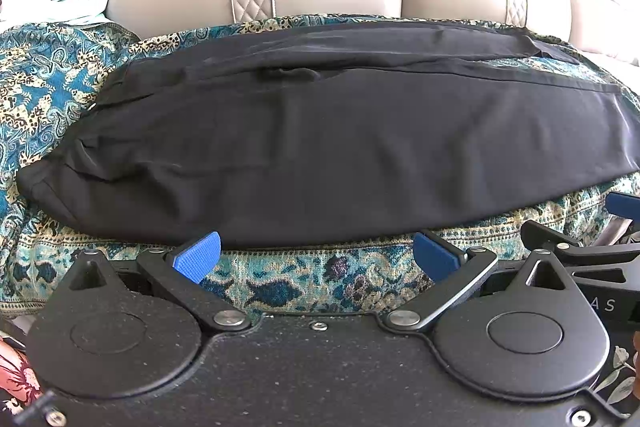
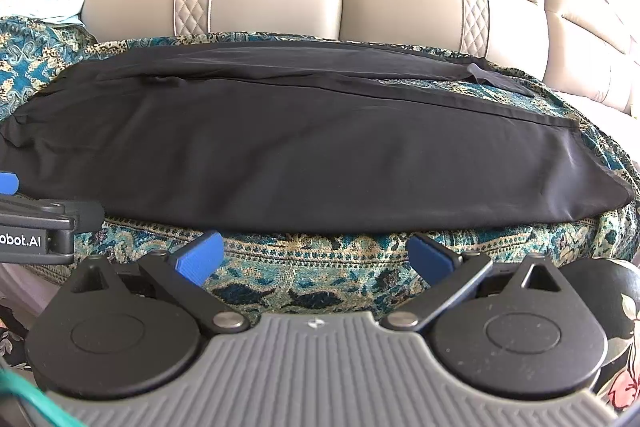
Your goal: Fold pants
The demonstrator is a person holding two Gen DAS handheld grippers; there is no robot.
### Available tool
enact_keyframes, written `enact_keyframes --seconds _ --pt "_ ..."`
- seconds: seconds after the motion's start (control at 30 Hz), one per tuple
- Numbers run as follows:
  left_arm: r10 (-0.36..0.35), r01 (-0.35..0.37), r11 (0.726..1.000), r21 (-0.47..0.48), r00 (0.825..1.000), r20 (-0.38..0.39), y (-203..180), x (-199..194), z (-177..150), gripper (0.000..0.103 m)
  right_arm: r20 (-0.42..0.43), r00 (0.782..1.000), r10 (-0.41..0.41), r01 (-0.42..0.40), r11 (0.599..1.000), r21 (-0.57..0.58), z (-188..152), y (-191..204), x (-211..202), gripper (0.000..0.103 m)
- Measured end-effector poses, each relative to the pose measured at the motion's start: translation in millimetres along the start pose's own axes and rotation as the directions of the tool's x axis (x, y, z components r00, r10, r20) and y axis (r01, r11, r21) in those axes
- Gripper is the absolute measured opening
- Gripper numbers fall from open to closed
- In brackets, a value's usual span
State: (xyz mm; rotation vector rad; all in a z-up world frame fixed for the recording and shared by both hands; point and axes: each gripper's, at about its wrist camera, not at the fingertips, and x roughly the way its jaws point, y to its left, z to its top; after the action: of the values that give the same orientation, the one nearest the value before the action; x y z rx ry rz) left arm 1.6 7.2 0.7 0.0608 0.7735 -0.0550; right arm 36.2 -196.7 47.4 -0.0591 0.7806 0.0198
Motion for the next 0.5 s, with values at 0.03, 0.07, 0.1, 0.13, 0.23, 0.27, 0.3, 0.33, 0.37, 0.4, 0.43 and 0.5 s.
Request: enact_keyframes --seconds 0.03,0.07,0.1,0.13,0.23,0.27,0.3,0.33,0.37,0.4,0.43,0.5 --pt "0.000 0.000 1.000 0.000 1.000 0.000 0.1 -0.1 -0.2 0.103 0.000 1.000 0.000 0.000 1.000 0.000 0.0 0.0 0.0 0.103" --pt "0.000 0.000 1.000 0.000 1.000 0.000 0.0 0.0 -0.1 0.103 -0.001 1.000 -0.001 0.001 1.000 -0.001 0.0 -0.1 -0.1 0.103" --pt "0.000 0.000 1.000 0.000 1.000 0.000 -0.1 0.0 0.0 0.103 -0.003 1.000 -0.002 0.002 1.000 -0.002 0.0 -0.3 0.1 0.103" --pt "0.001 -0.001 1.000 0.000 1.000 0.000 0.0 0.0 -0.2 0.103 -0.004 1.000 -0.002 0.002 1.000 -0.003 0.0 -0.6 0.4 0.103" --pt "0.000 0.000 1.000 0.000 1.000 0.000 0.0 0.0 0.2 0.103 -0.003 1.000 -0.006 0.006 1.000 -0.008 0.0 -0.4 0.9 0.103" --pt "0.001 -0.001 1.000 -0.001 1.000 -0.001 0.1 0.0 0.1 0.103 -0.004 1.000 -0.007 0.007 1.000 -0.010 -0.2 -0.1 0.7 0.103" --pt "0.000 0.000 1.000 -0.001 1.000 -0.002 1.1 0.4 0.6 0.103 -0.005 1.000 -0.008 0.007 1.000 -0.011 -0.4 -0.2 0.7 0.103" --pt "0.000 0.000 1.000 -0.001 1.000 -0.003 1.2 0.6 0.8 0.103 -0.005 1.000 -0.008 0.008 1.000 -0.011 -0.8 0.2 1.1 0.103" --pt "0.001 -0.001 1.000 -0.002 1.000 -0.004 1.6 0.8 1.1 0.103 -0.006 1.000 -0.007 0.007 1.000 -0.011 -1.1 0.1 1.3 0.103" --pt "0.002 -0.002 1.000 -0.001 1.000 -0.005 1.8 1.2 1.5 0.103 -0.008 1.000 -0.008 0.008 1.000 -0.011 -1.0 0.3 1.4 0.103" --pt "0.003 -0.003 1.000 -0.001 1.000 -0.006 2.0 1.5 1.7 0.103 -0.009 1.000 -0.008 0.008 1.000 -0.011 -1.2 0.6 1.8 0.103" --pt "0.006 -0.006 1.000 -0.001 1.000 -0.009 2.0 2.6 2.3 0.103 -0.011 1.000 -0.008 0.008 1.000 -0.010 -1.8 1.1 2.2 0.103"
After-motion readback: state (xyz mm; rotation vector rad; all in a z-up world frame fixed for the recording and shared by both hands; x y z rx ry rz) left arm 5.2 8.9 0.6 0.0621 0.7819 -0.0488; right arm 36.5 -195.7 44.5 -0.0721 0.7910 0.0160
